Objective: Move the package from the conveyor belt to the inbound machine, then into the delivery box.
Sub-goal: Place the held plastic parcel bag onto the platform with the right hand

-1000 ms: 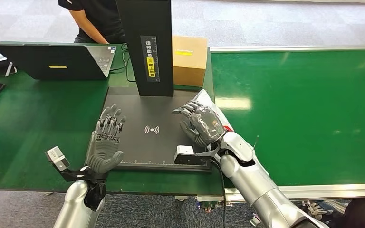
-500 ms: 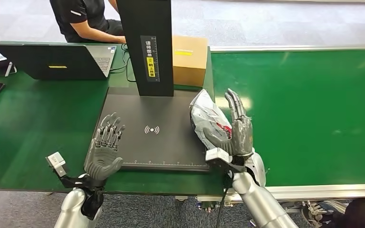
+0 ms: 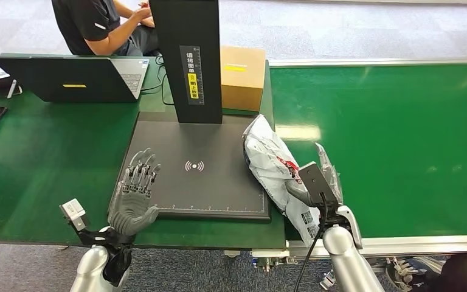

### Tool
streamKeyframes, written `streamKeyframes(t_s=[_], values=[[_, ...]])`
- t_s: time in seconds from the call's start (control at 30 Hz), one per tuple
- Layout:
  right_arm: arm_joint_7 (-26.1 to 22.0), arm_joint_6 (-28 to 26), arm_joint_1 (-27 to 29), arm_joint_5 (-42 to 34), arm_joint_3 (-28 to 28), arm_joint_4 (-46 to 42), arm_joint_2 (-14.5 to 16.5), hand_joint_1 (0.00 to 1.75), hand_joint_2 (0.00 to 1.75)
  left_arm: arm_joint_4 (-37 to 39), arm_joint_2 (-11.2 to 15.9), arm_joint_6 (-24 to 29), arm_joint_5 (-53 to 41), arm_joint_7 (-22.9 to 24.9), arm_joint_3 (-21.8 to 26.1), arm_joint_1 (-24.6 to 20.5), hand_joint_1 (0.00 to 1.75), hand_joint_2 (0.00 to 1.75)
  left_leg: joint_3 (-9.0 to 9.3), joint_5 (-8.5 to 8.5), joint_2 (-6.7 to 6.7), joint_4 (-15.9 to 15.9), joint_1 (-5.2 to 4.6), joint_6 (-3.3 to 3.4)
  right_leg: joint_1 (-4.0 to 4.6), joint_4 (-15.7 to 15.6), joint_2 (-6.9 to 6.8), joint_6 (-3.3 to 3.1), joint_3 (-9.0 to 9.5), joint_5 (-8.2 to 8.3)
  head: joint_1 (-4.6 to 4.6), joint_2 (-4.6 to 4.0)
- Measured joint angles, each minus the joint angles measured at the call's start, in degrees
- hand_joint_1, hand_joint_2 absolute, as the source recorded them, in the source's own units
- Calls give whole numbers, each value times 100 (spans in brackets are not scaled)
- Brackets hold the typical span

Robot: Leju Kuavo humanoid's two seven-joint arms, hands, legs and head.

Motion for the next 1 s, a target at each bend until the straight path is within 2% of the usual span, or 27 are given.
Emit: streamKeyframes(t_s=[0.2,0.37,0.6,0.63,0.73,0.77,1.0], values=[[237,654,-72,7,-469,662,45,0,175,-3,-4,-40,-90,47,34,8,0,175,-1,-1,-1,-1,0,0,0,0,0,0,-2,-2,-1,0],[244,1103,-222,-42,-648,1068,47,0,175,-3,-18,-69,-115,55,62,3,0,175,0,-1,0,-1,0,0,0,0,0,0,-1,-2,1,0],[-308,1746,-390,-186,-686,1431,47,7,175,-3,-34,-91,-122,43,128,2,0,175,2,0,1,0,0,-1,0,1,1,-3,-1,1,-1,0],[-408,1806,-403,-222,-686,1470,47,44,175,-3,-34,-95,-122,38,133,2,0,175,2,0,1,0,0,-1,0,1,1,-3,-1,1,-1,0],[-571,1899,-430,-280,-686,1565,47,170,175,-3,-34,-99,-122,31,141,1,0,175,2,0,1,0,0,-1,1,1,1,-3,-2,1,-1,0],[-619,1930,-436,-299,-685,1589,47,175,175,-3,-34,-100,-122,28,144,1,0,175,2,0,1,0,0,-1,1,1,1,-3,-2,1,-1,0],[-1455,2362,-458,-745,-675,1700,34,175,175,-3,-34,-121,-115,-24,159,-5,0,175,2,0,4,-1,0,-1,1,1,3,-3,-3,1,0,0]])
